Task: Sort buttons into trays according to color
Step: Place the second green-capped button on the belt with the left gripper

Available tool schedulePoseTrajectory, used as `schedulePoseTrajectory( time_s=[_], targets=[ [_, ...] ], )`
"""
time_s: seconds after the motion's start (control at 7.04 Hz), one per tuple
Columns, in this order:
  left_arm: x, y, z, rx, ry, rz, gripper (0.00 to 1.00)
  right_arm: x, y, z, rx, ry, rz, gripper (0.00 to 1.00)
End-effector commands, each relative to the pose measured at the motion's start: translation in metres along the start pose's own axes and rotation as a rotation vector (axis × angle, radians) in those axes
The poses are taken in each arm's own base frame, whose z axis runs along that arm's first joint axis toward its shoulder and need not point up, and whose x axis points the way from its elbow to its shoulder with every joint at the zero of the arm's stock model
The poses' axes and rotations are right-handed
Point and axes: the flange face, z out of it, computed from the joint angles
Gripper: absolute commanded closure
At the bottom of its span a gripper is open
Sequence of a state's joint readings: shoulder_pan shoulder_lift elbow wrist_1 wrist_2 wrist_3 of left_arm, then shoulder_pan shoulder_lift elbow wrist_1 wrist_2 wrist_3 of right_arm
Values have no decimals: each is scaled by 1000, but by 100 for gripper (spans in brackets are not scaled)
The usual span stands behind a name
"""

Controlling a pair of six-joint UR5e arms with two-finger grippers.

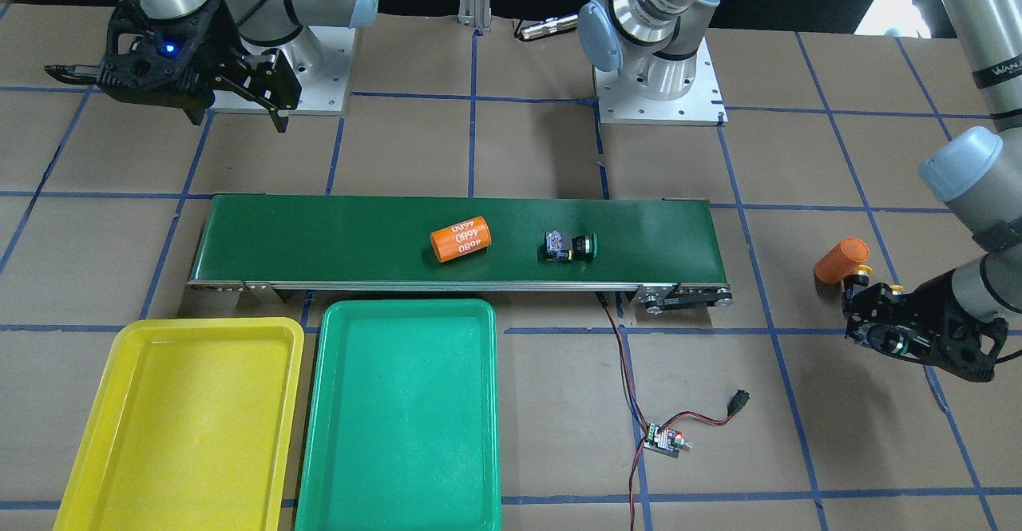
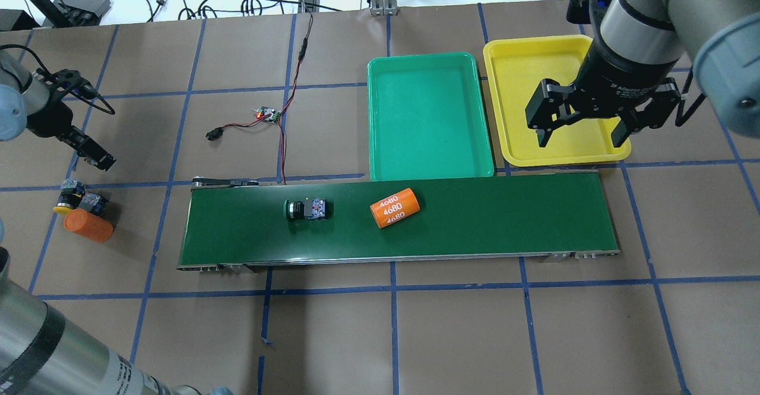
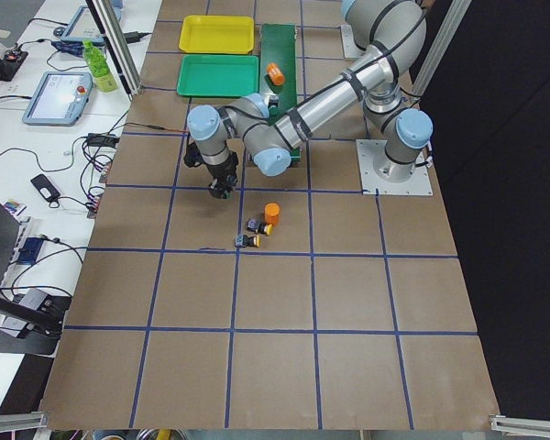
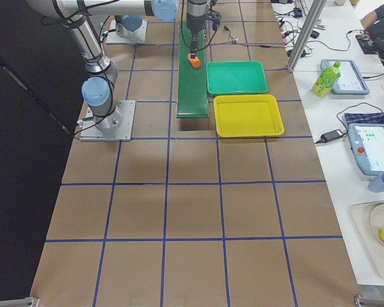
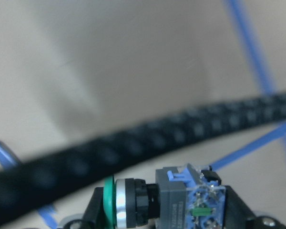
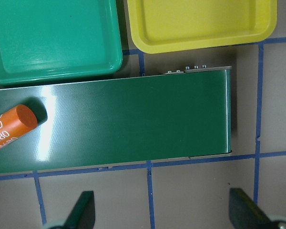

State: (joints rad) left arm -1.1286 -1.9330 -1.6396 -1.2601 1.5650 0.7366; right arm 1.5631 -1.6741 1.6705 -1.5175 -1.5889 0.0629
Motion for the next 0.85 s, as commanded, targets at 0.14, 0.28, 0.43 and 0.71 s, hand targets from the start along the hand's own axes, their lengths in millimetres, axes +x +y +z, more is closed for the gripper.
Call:
schedulePoseTrajectory(
  time_s=[0.14, 0.28, 0.43, 0.71],
  targets=[
    [183, 35, 19, -55, 60, -286, 100, 0, -1, 0, 5, -2, 0, 0],
    [226, 34, 20, -49, 38, -305, 99, 0, 0, -1, 7, -3, -1, 0],
    [264, 40, 33, -79, 24, -298, 97, 0, 0, -1, 6, -5, 0, 0],
    [275, 35, 53, -85, 27, -314, 55, -1, -2, 1, 6, -6, 0, 0]
  ],
)
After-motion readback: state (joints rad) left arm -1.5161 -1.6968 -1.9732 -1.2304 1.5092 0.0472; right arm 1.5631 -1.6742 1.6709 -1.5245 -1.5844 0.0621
